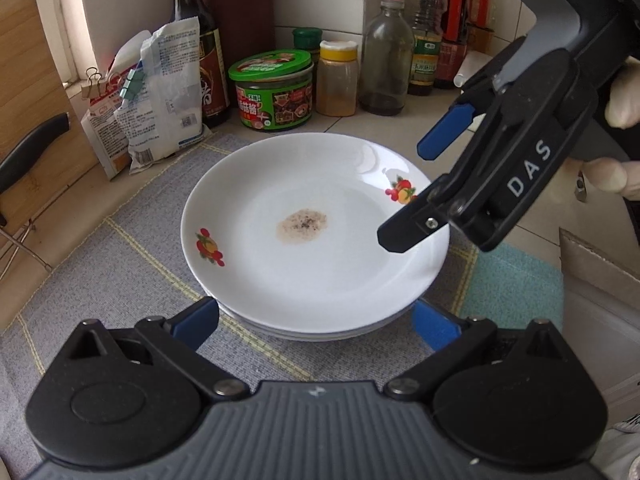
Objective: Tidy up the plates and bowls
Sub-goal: 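Withdraw the right tool from the stack toward the white bowl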
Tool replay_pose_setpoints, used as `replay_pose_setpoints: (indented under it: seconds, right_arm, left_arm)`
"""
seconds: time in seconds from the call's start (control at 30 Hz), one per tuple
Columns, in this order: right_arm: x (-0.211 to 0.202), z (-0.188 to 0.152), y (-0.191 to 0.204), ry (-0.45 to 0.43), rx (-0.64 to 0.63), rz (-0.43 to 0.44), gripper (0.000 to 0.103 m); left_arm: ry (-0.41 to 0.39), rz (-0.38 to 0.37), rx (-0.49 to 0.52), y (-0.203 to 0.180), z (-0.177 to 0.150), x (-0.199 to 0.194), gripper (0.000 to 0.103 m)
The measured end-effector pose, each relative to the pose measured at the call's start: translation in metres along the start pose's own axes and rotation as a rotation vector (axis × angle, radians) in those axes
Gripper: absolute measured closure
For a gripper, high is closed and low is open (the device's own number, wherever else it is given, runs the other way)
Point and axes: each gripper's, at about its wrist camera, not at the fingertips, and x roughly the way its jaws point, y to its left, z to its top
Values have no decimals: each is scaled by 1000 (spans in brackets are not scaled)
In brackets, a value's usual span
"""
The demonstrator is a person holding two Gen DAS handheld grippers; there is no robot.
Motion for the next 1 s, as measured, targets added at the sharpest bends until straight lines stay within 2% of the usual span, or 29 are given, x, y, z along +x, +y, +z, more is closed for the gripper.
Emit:
replay_pose_setpoints:
  seconds: [0.17, 0.33, 0.5, 0.63, 0.73, 0.83, 1.0]
  right_arm:
    - [-15, -5, 12, -110, -96, -103, 0]
    - [-19, -13, 18, -192, -98, -81, 0]
    - [-22, -11, 29, -270, -110, -94, 0]
    - [-19, -10, 42, -313, -151, -56, 0]
    - [-12, -10, 60, -322, -172, -26, 0]
    - [-10, -11, 81, -324, -199, 4, 0]
    - [-8, -16, 130, -325, -231, 46, 0]
  left_arm:
    - [-65, 20, -32, 1, -3, -18, 1]
    - [-91, 76, -87, 12, -7, -32, 1]
    - [-107, 191, -203, 28, -18, -54, 1]
    - [-107, 287, -281, 39, -34, -80, 1]
    - [-113, 329, -335, 49, -49, -101, 1]
    - [-124, 354, -365, 58, -67, -122, 1]
    - [-143, 354, -364, 76, -106, -161, 1]
